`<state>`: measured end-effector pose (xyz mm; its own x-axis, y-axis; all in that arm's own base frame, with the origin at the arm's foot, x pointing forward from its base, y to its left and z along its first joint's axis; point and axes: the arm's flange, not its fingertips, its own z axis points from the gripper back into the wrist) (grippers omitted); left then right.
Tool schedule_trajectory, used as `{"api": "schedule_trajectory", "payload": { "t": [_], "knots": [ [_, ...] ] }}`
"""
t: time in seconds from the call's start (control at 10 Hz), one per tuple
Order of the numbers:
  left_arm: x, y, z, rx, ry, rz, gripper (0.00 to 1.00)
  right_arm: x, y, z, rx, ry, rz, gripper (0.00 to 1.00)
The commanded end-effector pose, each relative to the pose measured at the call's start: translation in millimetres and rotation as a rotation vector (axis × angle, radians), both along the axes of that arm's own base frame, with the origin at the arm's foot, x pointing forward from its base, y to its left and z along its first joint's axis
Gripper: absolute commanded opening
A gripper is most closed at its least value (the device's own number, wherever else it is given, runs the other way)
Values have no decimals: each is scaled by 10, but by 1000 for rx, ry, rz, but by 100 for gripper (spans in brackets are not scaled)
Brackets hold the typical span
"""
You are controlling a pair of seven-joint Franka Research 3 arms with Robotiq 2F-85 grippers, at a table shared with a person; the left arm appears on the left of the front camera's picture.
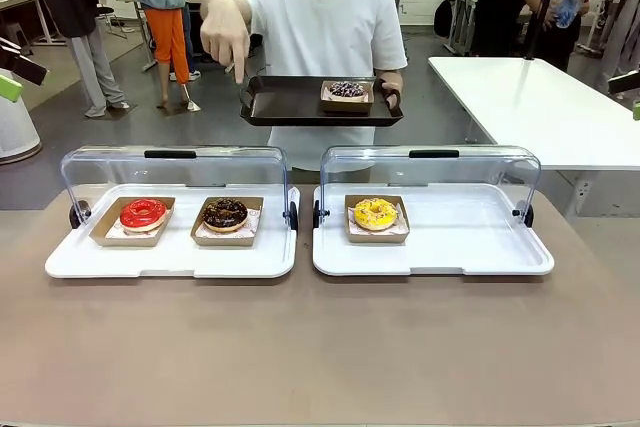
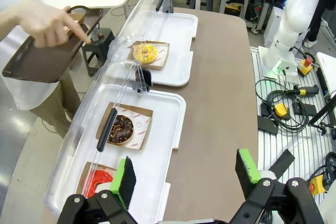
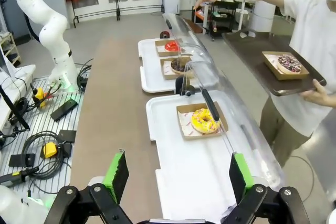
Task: Provide the desired donut to the person.
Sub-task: Pick up and lift the Paper togo box containing the Donut pointed at by the person.
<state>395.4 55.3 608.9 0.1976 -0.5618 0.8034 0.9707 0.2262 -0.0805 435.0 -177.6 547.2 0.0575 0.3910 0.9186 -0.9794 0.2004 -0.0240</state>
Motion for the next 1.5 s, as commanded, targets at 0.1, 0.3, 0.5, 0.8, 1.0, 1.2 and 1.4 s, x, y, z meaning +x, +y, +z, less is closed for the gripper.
{"api": "schedule_trajectory", "payload": {
  "t": [0.1, 0.3, 0.5, 0.8, 1.0, 1.2, 1.4],
  "knots": [
    [-7, 7, 9, -4, -2, -4, 100, 15, -15, -5, 22, -11, -9, 100],
    [-7, 7, 9, -4, -2, -4, 100, 15, -15, -5, 22, -11, -9, 100],
    [-7, 7, 9, -4, -2, -4, 100, 15, -15, -5, 22, -11, -9, 100],
    [-7, 7, 9, -4, -2, -4, 100, 15, -15, -5, 22, -11, -9, 100],
    [-7, 7, 9, -4, -2, -4, 100, 15, -15, -5, 22, -11, -9, 100],
    [-7, 7, 9, -4, -2, -4, 100, 15, -15, -5, 22, -11, -9, 100],
    [-7, 7, 9, -4, -2, -4, 100, 15, -15, -5, 22, -11, -9, 100]
  ]
}}
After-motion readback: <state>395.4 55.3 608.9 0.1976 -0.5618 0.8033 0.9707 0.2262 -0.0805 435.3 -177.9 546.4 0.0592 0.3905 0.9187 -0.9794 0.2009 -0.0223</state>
